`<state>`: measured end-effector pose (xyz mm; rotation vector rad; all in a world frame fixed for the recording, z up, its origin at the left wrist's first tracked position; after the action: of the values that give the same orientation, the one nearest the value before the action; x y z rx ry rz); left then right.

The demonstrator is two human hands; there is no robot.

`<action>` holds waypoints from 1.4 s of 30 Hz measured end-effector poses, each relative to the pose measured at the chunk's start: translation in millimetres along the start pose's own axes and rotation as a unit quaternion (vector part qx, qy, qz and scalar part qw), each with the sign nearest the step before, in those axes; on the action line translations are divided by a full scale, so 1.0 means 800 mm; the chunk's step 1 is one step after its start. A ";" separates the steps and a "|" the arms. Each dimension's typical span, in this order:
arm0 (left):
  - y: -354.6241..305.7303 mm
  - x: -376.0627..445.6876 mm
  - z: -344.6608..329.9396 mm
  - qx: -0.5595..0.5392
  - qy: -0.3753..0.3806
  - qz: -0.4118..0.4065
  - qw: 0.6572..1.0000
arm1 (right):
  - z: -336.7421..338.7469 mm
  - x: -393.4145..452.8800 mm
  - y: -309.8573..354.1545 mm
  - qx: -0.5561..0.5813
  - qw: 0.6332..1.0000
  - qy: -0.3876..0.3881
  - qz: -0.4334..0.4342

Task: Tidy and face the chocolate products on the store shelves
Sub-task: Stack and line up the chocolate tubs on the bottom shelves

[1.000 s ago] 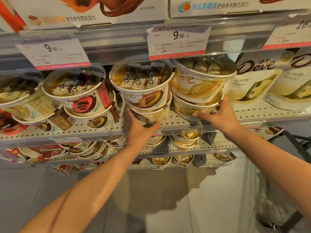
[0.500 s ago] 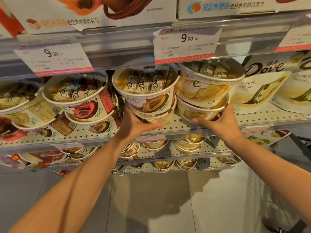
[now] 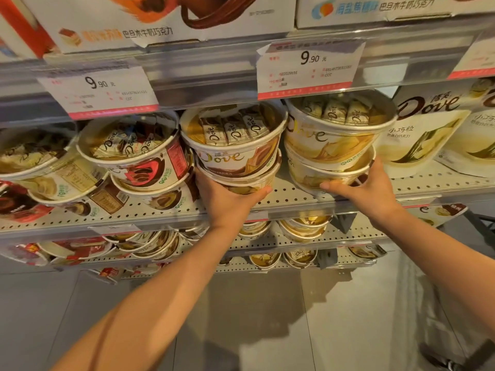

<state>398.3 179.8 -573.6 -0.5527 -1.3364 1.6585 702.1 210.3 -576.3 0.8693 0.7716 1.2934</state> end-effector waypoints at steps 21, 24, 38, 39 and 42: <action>-0.013 -0.028 0.003 -0.015 -0.104 0.026 0.994 | -0.002 -0.003 0.003 0.031 0.999 0.035 -0.029; -0.009 -0.033 0.001 -0.017 -0.104 0.053 0.993 | -0.001 -0.002 0.003 0.030 0.996 0.073 -0.031; -0.014 -0.023 0.016 0.008 -0.012 0.037 0.999 | 0.010 -0.018 0.016 -0.018 0.999 0.038 -0.020; -0.016 -0.024 0.015 0.011 -0.013 0.041 0.999 | 0.010 -0.018 0.017 -0.022 0.999 0.021 -0.022; -0.016 -0.030 0.011 0.006 -0.032 0.059 0.998 | 0.012 -0.015 0.018 -0.026 0.999 -0.009 -0.031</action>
<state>408.1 154.6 -563.8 -0.5844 -1.3615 1.7931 702.2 198.1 -559.1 0.8086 0.7434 1.2436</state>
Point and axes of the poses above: each hand's wrist, its own x-axis towards the middle knuckle, its own z-axis out of the back of the hand, y = z × x, the point moved 10 cm from there along x, towards the middle knuckle, and after that the axes turned 10 degrees about -x, right-handed, at the moved point
